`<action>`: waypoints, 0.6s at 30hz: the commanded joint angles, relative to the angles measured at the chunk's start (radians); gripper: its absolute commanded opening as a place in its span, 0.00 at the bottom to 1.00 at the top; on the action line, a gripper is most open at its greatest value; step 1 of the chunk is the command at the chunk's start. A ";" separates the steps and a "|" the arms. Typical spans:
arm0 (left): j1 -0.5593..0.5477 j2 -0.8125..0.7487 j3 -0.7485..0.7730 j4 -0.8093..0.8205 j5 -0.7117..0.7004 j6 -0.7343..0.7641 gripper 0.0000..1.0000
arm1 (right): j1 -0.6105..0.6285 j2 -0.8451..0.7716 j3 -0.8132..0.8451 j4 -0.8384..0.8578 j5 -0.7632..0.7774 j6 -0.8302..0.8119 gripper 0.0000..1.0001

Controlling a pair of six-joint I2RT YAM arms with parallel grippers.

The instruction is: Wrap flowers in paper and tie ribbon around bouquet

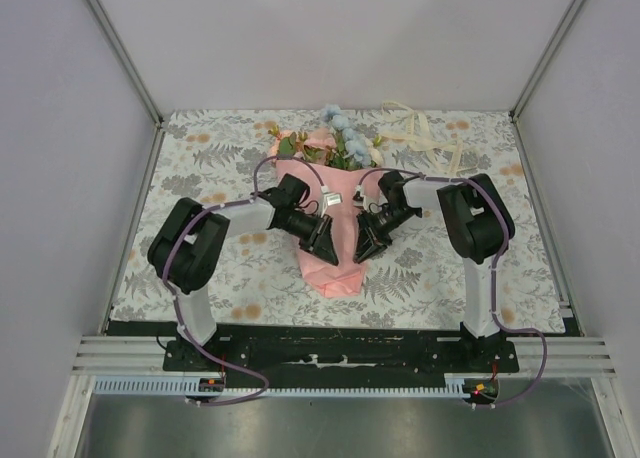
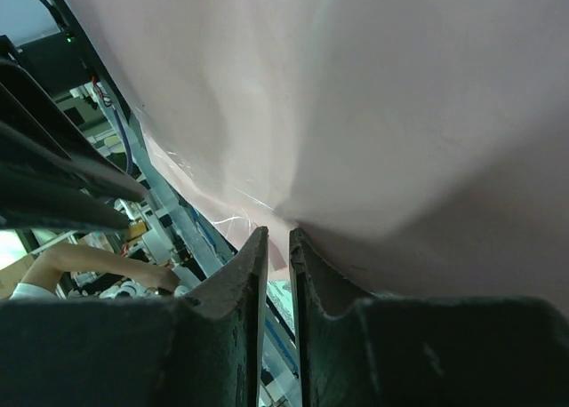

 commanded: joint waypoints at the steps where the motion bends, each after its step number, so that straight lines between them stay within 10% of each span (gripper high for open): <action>1: -0.071 0.031 -0.045 0.198 -0.056 -0.161 0.26 | 0.007 0.032 0.004 0.013 0.038 0.006 0.23; 18: 0.079 0.094 0.022 -0.242 -0.418 0.171 0.30 | -0.036 -0.062 0.087 0.119 -0.151 0.041 0.38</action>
